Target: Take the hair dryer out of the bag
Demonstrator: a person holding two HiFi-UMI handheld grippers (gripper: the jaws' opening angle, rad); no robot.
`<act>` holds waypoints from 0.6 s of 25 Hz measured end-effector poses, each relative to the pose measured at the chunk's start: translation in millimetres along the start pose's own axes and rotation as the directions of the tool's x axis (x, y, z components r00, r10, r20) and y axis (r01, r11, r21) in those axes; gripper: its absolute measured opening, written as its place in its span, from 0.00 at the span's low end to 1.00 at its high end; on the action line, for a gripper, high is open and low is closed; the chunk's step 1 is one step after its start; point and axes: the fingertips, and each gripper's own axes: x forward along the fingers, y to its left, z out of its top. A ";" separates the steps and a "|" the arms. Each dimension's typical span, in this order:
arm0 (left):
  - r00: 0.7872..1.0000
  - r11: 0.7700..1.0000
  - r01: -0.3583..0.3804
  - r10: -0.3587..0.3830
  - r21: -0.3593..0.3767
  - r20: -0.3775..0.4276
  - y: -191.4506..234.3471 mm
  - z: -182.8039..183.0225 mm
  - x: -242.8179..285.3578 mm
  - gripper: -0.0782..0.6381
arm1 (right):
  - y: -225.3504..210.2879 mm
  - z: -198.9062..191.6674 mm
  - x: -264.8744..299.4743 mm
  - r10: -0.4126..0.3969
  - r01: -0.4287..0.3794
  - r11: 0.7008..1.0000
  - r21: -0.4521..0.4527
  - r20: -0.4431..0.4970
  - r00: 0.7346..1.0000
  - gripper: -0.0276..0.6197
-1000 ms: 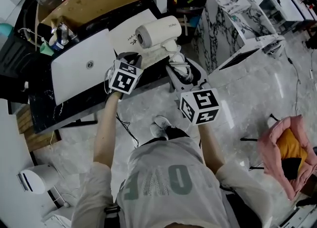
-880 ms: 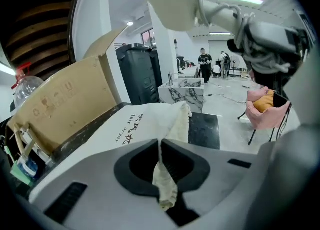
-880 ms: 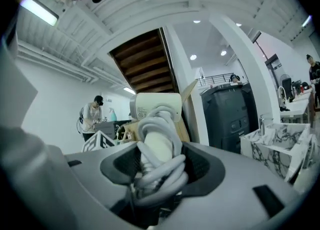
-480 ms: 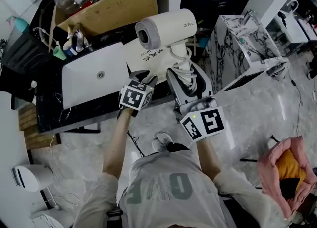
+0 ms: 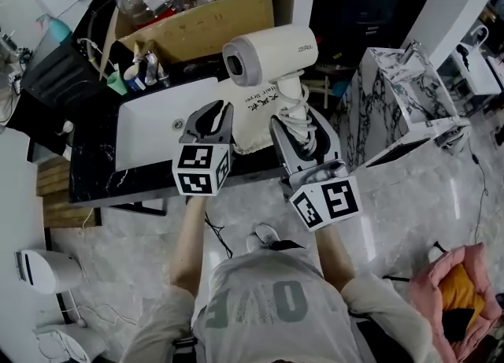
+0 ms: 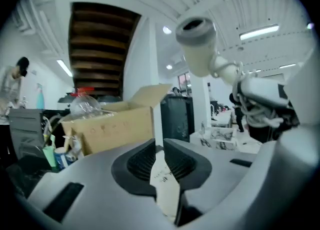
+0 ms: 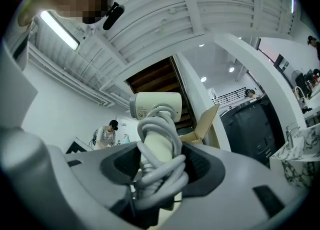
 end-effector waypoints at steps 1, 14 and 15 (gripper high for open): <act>0.997 0.999 -0.051 0.051 -0.002 0.052 13.1 16.1 -12.2 0.21 | 3.7 0.4 4.4 0.014 -0.014 1.000 0.002 -0.002 1.000 0.43; 0.807 0.868 -0.488 0.488 -0.089 0.332 93.3 57.2 -190.6 0.17 | 100.0 -22.4 54.3 0.288 -0.287 0.958 0.012 -0.056 0.956 0.43; 0.789 0.847 -0.526 0.519 -0.074 0.328 95.9 53.5 -202.0 0.17 | 109.7 -26.2 56.3 0.312 -0.311 0.950 0.013 -0.062 0.948 0.43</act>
